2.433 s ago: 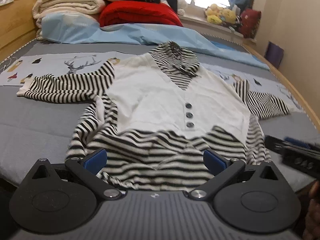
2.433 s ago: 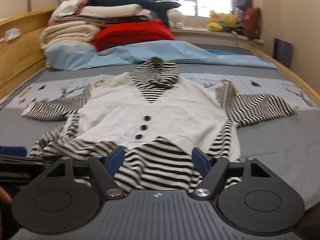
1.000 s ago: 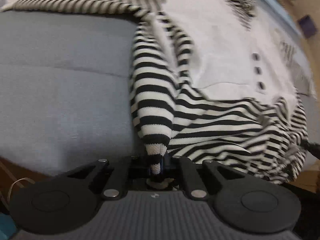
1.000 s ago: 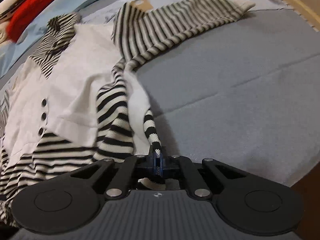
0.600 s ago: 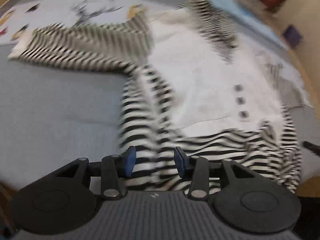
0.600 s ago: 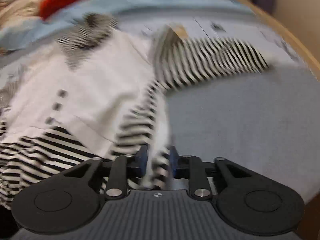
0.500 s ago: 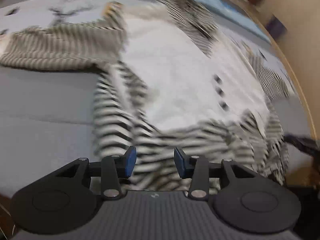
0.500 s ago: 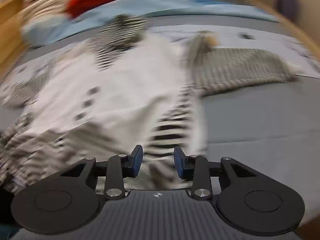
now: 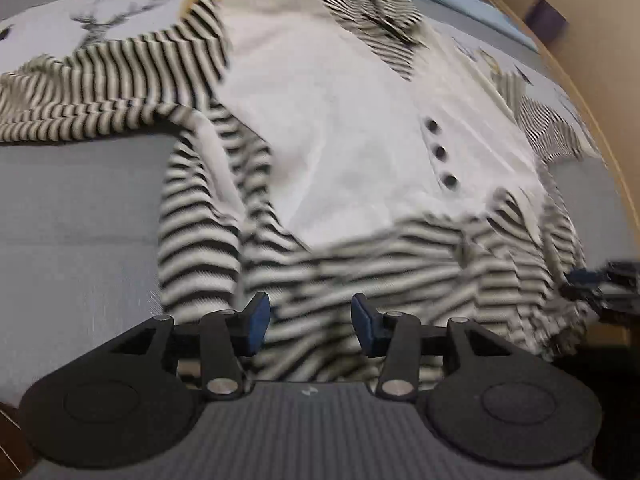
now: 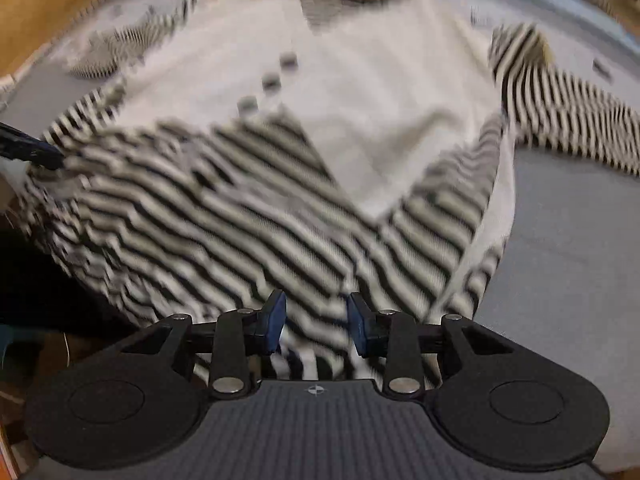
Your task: Fold small clothes
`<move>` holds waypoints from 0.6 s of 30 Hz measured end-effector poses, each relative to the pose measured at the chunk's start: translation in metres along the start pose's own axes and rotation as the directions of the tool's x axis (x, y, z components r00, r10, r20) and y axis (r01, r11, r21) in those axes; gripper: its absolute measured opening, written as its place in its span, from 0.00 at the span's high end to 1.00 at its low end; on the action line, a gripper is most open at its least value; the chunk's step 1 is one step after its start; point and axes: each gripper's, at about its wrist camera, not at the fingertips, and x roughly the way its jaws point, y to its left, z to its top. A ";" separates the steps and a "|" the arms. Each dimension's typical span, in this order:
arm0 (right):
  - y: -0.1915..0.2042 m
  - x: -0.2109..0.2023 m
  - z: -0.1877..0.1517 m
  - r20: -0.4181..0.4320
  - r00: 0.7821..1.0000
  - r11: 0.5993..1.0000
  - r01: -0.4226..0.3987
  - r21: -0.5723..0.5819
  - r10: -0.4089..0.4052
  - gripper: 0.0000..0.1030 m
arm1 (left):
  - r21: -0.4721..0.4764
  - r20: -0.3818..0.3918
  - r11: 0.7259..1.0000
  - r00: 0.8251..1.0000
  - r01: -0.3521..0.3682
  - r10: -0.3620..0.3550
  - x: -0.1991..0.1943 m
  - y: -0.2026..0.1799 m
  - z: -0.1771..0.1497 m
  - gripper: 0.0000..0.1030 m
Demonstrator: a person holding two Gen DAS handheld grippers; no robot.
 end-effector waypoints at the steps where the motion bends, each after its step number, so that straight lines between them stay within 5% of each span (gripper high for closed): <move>1: -0.002 -0.002 0.002 0.018 1.000 1.000 0.001 0.010 -0.001 0.65 | -0.003 -0.028 0.999 0.999 -0.044 0.044 0.005 0.006 0.006 0.51; 4: -0.010 0.009 0.010 -0.039 0.995 0.995 0.095 0.025 -0.094 0.65 | 0.018 -0.201 0.985 0.965 -0.170 0.170 0.032 0.015 0.003 0.52; 5: -0.013 0.017 0.010 -0.088 0.988 0.991 0.129 0.032 -0.126 0.65 | 0.015 -0.193 0.987 0.968 -0.161 0.161 0.033 0.015 0.005 0.52; 7: -0.018 0.022 0.013 -0.106 0.984 0.987 0.151 0.058 -0.144 0.65 | -0.012 -0.091 0.994 0.990 -0.112 0.111 0.016 0.010 0.016 0.51; 9: -0.019 0.013 0.023 -0.039 0.988 0.985 0.152 0.083 -0.150 0.65 | -0.065 0.034 0.996 0.998 -0.057 0.059 -0.004 0.012 0.025 0.48; 13: -0.019 -0.009 0.042 0.122 0.979 0.977 0.145 0.160 -0.165 0.65 | -0.176 0.196 0.984 0.979 -0.025 0.060 -0.023 0.017 0.039 0.47; 18: -0.017 -0.026 0.062 0.273 0.941 0.970 0.151 0.191 -0.200 0.65 | -0.180 0.338 0.982 0.934 -0.055 0.114 -0.039 0.025 0.061 0.49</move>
